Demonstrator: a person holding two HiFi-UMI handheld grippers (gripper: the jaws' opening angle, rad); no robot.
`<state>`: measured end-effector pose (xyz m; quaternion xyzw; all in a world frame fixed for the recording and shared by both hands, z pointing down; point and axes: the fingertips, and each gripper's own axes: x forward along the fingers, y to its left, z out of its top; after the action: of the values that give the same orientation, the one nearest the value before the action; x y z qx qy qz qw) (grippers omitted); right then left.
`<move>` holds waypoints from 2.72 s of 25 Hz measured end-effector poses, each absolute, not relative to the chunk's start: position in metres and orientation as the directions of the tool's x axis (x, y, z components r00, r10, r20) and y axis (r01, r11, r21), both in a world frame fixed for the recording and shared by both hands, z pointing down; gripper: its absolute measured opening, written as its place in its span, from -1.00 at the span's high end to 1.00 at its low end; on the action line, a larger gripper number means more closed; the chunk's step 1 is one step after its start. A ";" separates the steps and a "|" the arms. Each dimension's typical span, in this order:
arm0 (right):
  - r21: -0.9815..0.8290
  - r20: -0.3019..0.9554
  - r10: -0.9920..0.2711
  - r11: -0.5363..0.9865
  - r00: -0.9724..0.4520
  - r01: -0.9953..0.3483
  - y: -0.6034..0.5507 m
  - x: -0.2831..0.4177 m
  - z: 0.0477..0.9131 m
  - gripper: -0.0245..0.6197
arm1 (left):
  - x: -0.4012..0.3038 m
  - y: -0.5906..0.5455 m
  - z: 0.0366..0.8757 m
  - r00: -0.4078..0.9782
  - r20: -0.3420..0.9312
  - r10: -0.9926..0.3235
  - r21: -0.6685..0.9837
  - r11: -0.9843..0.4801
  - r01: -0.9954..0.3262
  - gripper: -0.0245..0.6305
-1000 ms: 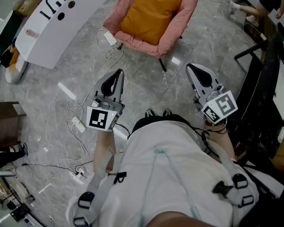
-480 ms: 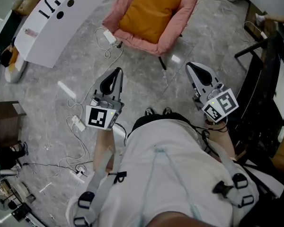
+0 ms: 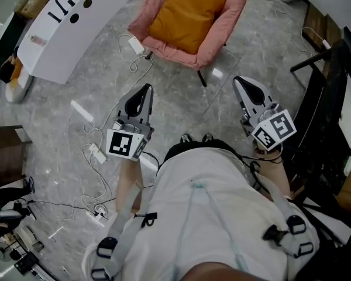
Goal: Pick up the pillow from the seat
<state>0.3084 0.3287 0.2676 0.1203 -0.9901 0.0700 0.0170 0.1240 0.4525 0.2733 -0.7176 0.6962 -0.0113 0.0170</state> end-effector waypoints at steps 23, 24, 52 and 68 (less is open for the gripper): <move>-0.180 0.096 -0.262 0.944 -0.960 -0.276 0.281 0.272 0.294 0.23 | 0.092 0.417 0.309 0.120 0.083 -0.989 0.052 -0.116 -0.992 0.44; -0.185 0.100 -0.259 0.944 -0.961 -0.273 0.273 0.268 0.295 0.22 | 0.088 0.409 0.312 0.118 0.101 -0.988 0.048 -0.114 -0.992 0.40; -0.279 0.238 -0.173 0.930 -0.956 -0.238 0.044 0.165 0.354 -0.22 | 0.001 0.151 0.363 0.214 0.260 -0.942 0.125 -0.187 -0.974 -0.34; -0.566 0.388 -0.282 0.679 -0.878 -0.468 -0.073 0.040 0.474 -0.40 | -0.178 0.008 0.465 0.526 0.496 -0.691 0.350 -0.395 -0.849 -0.84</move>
<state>0.0396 -0.0734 0.4737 0.2069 -0.9061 0.3432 0.1354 -0.1777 0.0078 0.4648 -0.8240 0.4673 -0.1363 -0.2899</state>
